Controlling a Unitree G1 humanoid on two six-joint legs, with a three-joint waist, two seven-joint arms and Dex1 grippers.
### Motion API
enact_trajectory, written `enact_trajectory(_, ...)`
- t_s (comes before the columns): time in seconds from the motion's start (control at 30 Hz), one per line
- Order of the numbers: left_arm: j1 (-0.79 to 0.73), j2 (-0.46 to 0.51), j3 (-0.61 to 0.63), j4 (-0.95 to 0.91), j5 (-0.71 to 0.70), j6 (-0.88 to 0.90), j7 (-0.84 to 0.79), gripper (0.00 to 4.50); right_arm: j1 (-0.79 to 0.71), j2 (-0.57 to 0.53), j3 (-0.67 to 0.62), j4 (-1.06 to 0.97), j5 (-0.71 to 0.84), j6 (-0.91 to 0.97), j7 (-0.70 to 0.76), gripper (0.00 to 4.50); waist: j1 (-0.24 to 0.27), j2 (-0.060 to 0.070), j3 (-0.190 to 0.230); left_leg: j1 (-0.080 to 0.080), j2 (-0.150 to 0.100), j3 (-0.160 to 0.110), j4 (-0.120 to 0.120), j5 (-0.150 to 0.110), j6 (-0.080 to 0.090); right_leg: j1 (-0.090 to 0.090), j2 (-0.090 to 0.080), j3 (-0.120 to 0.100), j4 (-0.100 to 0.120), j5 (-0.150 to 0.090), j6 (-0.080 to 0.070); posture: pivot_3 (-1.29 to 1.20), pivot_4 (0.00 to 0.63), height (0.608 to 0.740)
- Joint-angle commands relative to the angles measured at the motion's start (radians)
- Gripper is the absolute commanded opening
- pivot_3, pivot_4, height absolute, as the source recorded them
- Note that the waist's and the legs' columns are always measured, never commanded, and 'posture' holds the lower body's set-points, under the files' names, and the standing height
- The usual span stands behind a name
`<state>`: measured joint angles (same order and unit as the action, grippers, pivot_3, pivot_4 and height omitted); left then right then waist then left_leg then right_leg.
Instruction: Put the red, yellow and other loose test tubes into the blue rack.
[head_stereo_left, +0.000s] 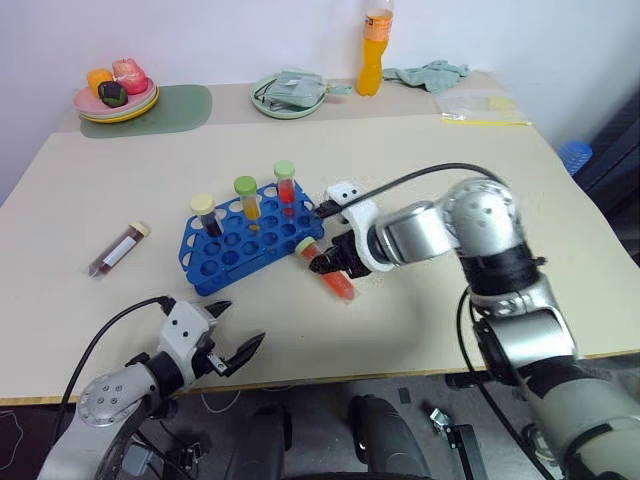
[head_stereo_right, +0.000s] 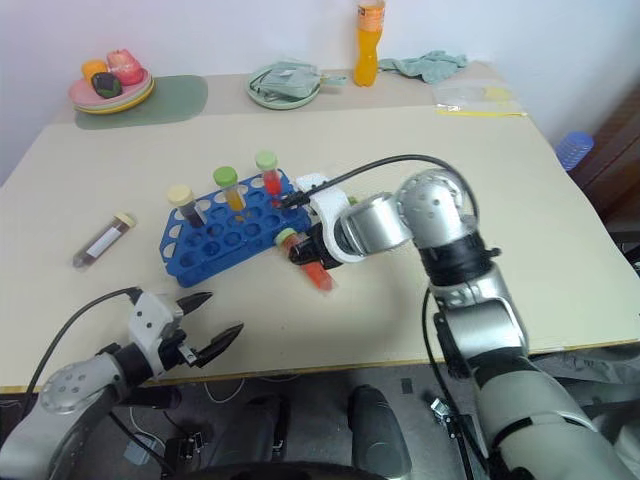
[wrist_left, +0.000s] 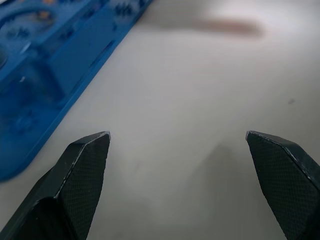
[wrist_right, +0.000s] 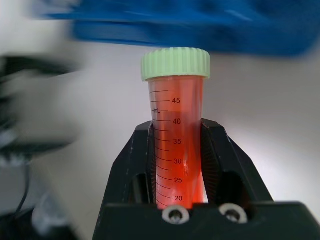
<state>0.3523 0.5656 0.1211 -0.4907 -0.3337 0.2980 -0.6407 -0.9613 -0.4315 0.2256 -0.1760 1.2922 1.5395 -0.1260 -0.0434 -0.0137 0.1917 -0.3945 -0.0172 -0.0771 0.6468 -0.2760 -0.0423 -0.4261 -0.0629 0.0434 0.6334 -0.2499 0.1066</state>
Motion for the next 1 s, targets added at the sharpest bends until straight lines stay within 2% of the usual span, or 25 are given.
enact_trajectory(0.03, 0.019, -0.006, 0.032, -0.002, 0.007, -0.054, -0.005, 4.50, 0.102, -0.107, 0.052, -0.249, -0.360, -0.527, 0.365, 0.74, 0.000, 0.000, 0.000, 0.000, 0.000, 0.000, 0.001, 0.000, 0.000, 0.001, 0.000, 0.000, 0.000, 0.000, 0.000, 0.00, 0.150, 0.740)
enact_trajectory(0.07, 0.021, -0.008, 0.037, 0.000, 0.003, -0.059, -0.006, 4.50, 0.133, -0.095, 0.055, -0.233, -0.431, -0.632, 0.405, 0.74, 0.000, 0.000, 0.000, 0.000, 0.000, 0.001, 0.001, 0.000, 0.000, 0.001, 0.000, 0.000, -0.001, 0.000, 0.000, 0.00, 0.150, 0.740)
enact_trajectory(0.2, -0.009, -0.074, 0.053, 0.003, -0.008, -0.100, 0.054, 4.50, 0.225, 0.116, 0.044, 0.004, -0.714, -1.053, 0.356, 0.74, -0.004, -0.001, -0.001, 0.004, 0.002, 0.005, 0.001, 0.000, 0.000, 0.002, 0.001, 0.002, -0.001, 0.000, 0.000, 0.00, 0.150, 0.740)
enact_trajectory(0.4, -0.060, -0.160, 0.078, -0.053, -0.105, -0.084, 0.098, 4.50, 0.267, 0.316, 0.026, 0.229, -0.909, -1.345, 0.365, 0.74, 0.002, -0.001, -0.001, 0.003, 0.004, 0.004, 0.001, 0.000, -0.001, 0.001, 0.000, 0.002, 0.002, 0.001, 0.000, 0.00, 0.150, 0.740)
enact_trajectory(0.67, -0.119, -0.147, 0.084, -0.168, -0.138, 0.040, 0.186, 4.50, 0.271, 0.450, -0.009, 0.410, -0.997, -1.468, 0.392, 0.74, 0.000, -0.001, -0.001, 0.003, 0.003, 0.003, 0.001, 0.000, -0.001, 0.001, 0.001, 0.003, 0.002, 0.002, 0.000, 0.00, 0.150, 0.740)
enact_trajectory(1.0, -0.139, -0.129, 0.100, -0.243, -0.166, 0.131, 0.245, 4.50, 0.282, 0.483, -0.056, 0.514, -1.067, -1.514, 0.403, 0.74, -0.001, -0.001, -0.001, 0.004, 0.002, 0.002, 0.001, 0.000, -0.002, 0.001, 0.001, 0.002, 0.002, 0.002, 0.000, 0.00, 0.150, 0.740)
